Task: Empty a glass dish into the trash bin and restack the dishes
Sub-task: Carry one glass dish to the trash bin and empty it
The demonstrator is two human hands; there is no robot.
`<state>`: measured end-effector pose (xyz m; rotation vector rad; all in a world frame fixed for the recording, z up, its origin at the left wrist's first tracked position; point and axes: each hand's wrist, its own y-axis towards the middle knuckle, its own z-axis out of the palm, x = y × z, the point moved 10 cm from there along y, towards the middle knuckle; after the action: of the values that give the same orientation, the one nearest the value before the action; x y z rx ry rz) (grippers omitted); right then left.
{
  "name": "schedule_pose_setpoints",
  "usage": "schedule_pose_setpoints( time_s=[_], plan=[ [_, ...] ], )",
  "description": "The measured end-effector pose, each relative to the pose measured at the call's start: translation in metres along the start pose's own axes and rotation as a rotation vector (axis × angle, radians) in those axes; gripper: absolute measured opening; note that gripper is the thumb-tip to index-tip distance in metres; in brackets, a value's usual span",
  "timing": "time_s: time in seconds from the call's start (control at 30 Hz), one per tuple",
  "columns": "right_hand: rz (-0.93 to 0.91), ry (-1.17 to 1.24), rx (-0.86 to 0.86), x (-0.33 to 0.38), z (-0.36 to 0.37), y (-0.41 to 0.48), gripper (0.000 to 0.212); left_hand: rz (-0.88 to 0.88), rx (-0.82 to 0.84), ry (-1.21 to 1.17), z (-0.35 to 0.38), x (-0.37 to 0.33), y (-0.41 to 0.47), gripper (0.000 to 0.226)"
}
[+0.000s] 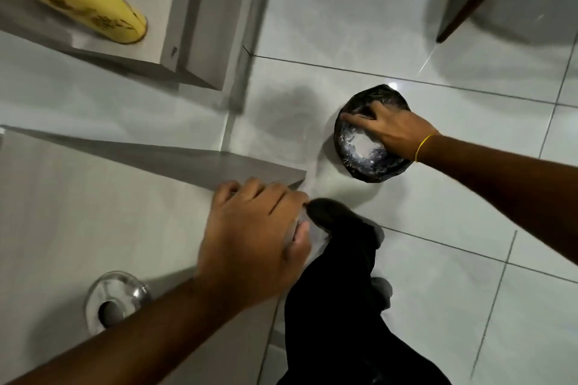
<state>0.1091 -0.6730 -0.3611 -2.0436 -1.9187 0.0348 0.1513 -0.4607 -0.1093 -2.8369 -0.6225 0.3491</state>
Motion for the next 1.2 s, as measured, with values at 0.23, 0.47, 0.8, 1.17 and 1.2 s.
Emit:
schedule_pose_setpoints(
  time_s=[0.23, 0.47, 0.8, 1.17, 1.2],
  plan=[
    [-0.172, -0.278, 0.041, -0.002, 0.072, 0.012, 0.079, -0.020, 0.012, 0.016, 0.000, 0.000, -0.001, 0.028],
    [-0.296, -0.424, 0.087, 0.015, 0.089, 0.019, 0.065, -0.024, -0.024, -0.006, -0.003, 0.000, -0.003, 0.026],
    [-0.360, -0.553, 0.196, 0.017, 0.109, 0.026, 0.070, -0.030, -0.044, -0.045, -0.002, 0.002, -0.002, 0.023],
    [-0.354, -0.587, 0.182, 0.009, 0.107, 0.029, 0.077, -0.014, -0.049, -0.008, 0.001, 0.002, -0.002, 0.025],
    [-0.342, -0.584, 0.161, 0.009, 0.108, 0.029, 0.060, -0.014, -0.049, -0.008, 0.001, 0.002, -0.002, 0.024]
  ],
)
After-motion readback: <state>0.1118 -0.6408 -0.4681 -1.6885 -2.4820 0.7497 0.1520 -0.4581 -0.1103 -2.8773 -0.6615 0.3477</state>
